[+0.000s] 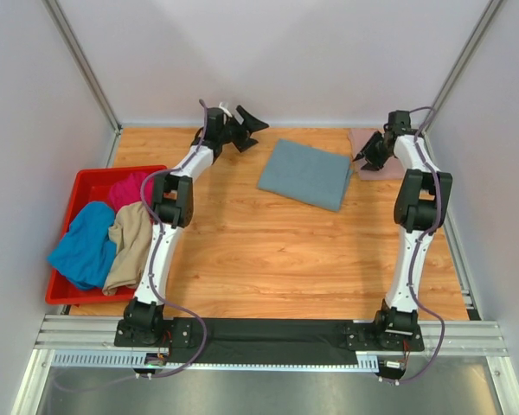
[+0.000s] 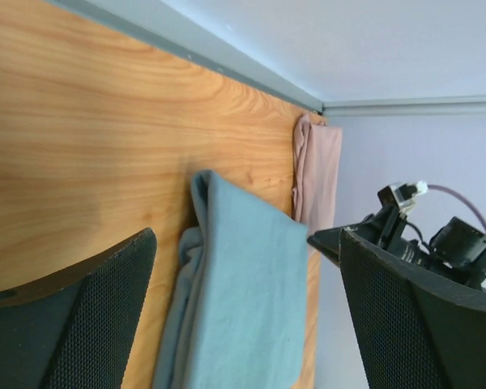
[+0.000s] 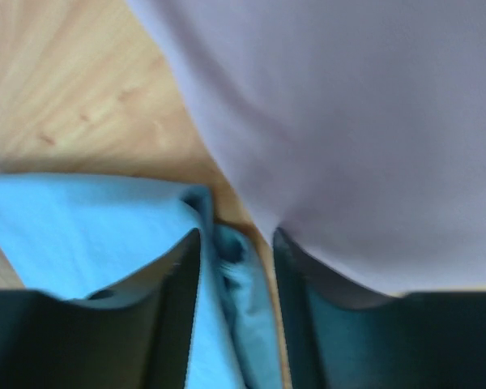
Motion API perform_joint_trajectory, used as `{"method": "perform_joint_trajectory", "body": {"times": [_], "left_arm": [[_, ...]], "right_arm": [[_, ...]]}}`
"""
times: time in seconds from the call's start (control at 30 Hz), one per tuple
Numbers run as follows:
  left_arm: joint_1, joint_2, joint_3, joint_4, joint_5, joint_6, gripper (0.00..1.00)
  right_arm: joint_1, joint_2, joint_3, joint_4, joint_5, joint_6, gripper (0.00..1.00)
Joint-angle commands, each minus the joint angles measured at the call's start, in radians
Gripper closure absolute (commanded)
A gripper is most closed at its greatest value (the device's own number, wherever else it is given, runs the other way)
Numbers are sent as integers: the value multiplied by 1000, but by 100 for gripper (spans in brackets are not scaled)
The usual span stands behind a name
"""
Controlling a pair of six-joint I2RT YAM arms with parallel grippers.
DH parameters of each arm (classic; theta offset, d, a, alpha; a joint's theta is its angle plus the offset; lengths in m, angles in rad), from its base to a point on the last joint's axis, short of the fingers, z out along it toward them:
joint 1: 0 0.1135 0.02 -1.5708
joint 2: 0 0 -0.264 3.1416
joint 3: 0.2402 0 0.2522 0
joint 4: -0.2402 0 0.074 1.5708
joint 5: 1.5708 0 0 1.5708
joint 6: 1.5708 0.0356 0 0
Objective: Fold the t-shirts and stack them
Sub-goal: Fold the tshirt
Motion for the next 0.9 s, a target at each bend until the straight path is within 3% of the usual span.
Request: {"method": "perform_joint_trajectory", "body": {"times": [0.0, 0.1, 0.23, 0.4, 0.43, 0.47, 0.53, 0.67, 0.77, 0.8, 0.83, 0.87], "left_arm": [[32, -94, -5, -43, 34, 141, 1], [30, -191, -77, -202, 34, 295, 0], [16, -295, -235, -289, 77, 420, 1], [-8, -370, -400, -308, 127, 491, 30], [-14, -378, -411, -314, 128, 522, 41], [-22, -381, -419, -328, 136, 540, 46], [-48, -384, -442, -363, 146, 597, 51], [-91, -396, -479, -424, 140, 674, 46], [-106, -409, -517, -460, 110, 697, 47], [-106, -412, -539, -463, 110, 698, 50], [-106, -418, -546, -469, 110, 700, 64], [-106, -422, -556, -476, 113, 703, 70]], "right_arm": [[-7, -156, -87, 92, -51, 1, 54], [-1, -211, -114, 51, -62, -9, 46], [21, -280, -295, 57, -89, -26, 43], [51, -366, -476, 97, -135, -55, 41], [54, -377, -492, 97, -135, -68, 41], [57, -380, -521, 95, -137, -90, 41], [59, -375, -546, 88, -138, -108, 40], [59, -374, -606, 103, -163, -136, 41], [59, -377, -666, 138, -190, -144, 48], [59, -380, -695, 152, -198, -147, 53], [59, -390, -713, 161, -206, -148, 56], [60, -400, -729, 167, -220, -153, 59]]}}
